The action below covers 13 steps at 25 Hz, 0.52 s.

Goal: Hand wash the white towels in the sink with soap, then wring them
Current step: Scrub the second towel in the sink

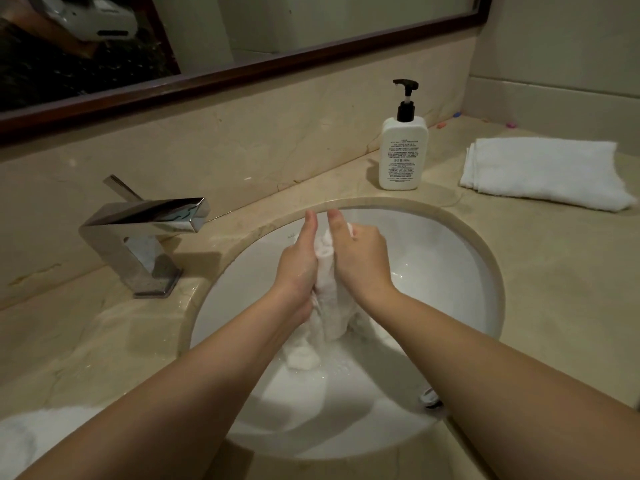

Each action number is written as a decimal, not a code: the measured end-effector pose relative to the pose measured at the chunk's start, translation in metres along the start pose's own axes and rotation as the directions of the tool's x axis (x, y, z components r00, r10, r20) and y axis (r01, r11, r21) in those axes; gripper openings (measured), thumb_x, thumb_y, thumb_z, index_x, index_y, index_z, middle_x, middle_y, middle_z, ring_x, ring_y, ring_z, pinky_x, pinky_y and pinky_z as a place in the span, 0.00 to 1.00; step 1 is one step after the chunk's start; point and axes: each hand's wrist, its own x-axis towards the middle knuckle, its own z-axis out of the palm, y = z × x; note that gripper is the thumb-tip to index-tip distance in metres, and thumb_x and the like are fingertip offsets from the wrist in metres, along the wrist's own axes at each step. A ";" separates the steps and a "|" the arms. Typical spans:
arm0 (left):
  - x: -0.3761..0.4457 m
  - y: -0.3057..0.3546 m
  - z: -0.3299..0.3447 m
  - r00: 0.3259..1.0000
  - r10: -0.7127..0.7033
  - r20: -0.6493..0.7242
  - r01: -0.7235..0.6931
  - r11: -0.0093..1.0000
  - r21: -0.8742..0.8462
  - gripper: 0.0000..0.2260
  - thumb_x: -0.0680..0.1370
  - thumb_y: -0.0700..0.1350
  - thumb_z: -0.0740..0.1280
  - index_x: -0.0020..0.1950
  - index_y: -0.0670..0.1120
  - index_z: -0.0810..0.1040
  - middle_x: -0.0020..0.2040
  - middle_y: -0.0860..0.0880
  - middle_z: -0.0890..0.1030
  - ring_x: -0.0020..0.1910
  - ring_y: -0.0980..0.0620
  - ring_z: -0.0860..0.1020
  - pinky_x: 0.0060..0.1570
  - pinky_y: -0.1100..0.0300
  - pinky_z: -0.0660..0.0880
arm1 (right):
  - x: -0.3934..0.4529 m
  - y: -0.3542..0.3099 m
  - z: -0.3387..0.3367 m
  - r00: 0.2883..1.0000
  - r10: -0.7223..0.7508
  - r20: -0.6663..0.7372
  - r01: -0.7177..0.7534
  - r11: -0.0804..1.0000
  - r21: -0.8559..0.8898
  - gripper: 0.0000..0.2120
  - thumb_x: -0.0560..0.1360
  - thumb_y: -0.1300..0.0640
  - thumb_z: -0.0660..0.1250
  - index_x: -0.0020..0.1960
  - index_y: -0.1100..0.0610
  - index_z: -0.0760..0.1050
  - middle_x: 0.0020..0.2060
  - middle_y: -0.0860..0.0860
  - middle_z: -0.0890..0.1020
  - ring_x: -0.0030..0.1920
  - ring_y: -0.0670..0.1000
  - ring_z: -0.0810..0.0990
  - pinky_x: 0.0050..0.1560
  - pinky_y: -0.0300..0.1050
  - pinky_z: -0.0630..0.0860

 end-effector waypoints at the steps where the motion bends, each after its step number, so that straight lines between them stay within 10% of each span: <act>1: 0.004 0.000 -0.003 1.000 -0.002 -0.017 0.003 0.999 0.049 0.37 0.73 0.76 0.59 0.58 0.46 0.85 0.50 0.44 0.87 0.52 0.46 0.86 0.62 0.46 0.79 | 0.000 0.004 0.000 0.998 0.032 0.060 -0.033 0.999 0.008 0.29 0.82 0.42 0.61 0.27 0.52 0.59 0.18 0.43 0.63 0.23 0.43 0.62 0.30 0.44 0.60; 5: 0.016 -0.002 -0.027 0.987 -0.133 0.094 0.114 0.976 0.186 0.28 0.80 0.67 0.59 0.54 0.43 0.81 0.49 0.47 0.84 0.46 0.51 0.82 0.52 0.53 0.77 | 0.017 0.009 -0.019 0.918 0.345 0.196 -0.363 0.929 0.064 0.18 0.80 0.45 0.64 0.40 0.58 0.77 0.30 0.50 0.74 0.31 0.49 0.73 0.32 0.41 0.66; 9: 0.021 -0.009 -0.041 0.954 -0.278 0.112 0.242 0.936 0.256 0.06 0.81 0.34 0.63 0.54 0.35 0.78 0.51 0.36 0.82 0.50 0.44 0.83 0.51 0.53 0.83 | 0.018 0.013 -0.027 0.790 0.545 0.281 -0.578 0.815 0.042 0.12 0.80 0.52 0.54 0.42 0.56 0.68 0.32 0.52 0.72 0.33 0.52 0.70 0.33 0.43 0.65; 13: 0.025 -0.021 -0.035 0.974 -0.224 0.042 0.202 0.934 0.295 0.10 0.84 0.40 0.65 0.56 0.33 0.78 0.41 0.41 0.81 0.35 0.51 0.81 0.37 0.63 0.81 | 0.020 0.026 -0.024 0.774 0.532 0.343 -0.578 0.815 0.039 0.08 0.78 0.58 0.54 0.42 0.56 0.69 0.33 0.52 0.72 0.36 0.52 0.70 0.38 0.44 0.66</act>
